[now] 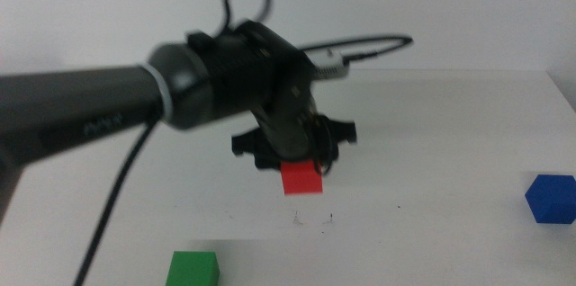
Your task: Stack red cubes first, then green, then blue cubes in a specific spot.
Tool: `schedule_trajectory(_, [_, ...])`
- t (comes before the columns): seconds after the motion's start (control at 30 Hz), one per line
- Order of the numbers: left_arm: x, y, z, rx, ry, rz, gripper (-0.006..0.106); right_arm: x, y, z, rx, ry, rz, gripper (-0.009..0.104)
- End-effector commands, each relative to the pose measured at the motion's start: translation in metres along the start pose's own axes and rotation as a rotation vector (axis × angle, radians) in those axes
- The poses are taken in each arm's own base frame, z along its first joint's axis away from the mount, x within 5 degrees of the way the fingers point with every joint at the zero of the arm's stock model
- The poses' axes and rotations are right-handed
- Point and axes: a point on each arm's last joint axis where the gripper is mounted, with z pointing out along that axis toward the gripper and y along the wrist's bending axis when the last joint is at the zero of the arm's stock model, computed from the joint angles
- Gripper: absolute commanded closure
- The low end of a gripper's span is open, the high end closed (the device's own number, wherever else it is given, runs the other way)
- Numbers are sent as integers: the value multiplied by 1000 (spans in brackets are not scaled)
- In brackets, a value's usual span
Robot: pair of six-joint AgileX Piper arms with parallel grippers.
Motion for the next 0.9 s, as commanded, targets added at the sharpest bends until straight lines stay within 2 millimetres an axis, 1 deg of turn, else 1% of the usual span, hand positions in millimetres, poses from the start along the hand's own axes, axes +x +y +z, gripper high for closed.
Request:
schedule_trajectory(0.0, [14, -10, -2, -33, -22, -38, 70, 0, 0, 0, -2, -13, -15, 2])
schedule_trajectory(0.03, [17, -14, -1, -43, -31, -34, 70, 0, 0, 0, -2, -13, -15, 2])
schedule_trajectory(0.1, [21, -18, 10, -48, -29, -32, 70, 0, 0, 0, -2, -13, -15, 2])
schedule_trajectory(0.13, [23, -19, 21, -44, -8, -46, 70, 0, 0, 0, -2, -13, -15, 2])
schedule_trajectory(0.23, [23, -17, 39, -56, 5, -46, 70, 0, 0, 0, -2, -13, -15, 2])
schedule_trajectory(0.37, [22, -15, 53, -57, 9, -45, 70, 0, 0, 0, -2, -13, -15, 2])
schedule_trajectory(0.6, [24, -15, 70, -63, 10, -26, 70, 0, 0, 0, -2, -13, -15, 2])
schedule_trajectory(0.7, [25, -15, 74, -65, 18, -15, 70, 0, 0, 0, -2, -13, -15, 2])
schedule_trajectory(0.77, [25, -16, 75, -52, 20, 3, 67, 0, 0, 0, -2, -13, -15, 2])
schedule_trajectory(0.87, [25, -16, 75, -53, 19, 17, 57, 0, 0, 0, -2, -13, -15, 2])
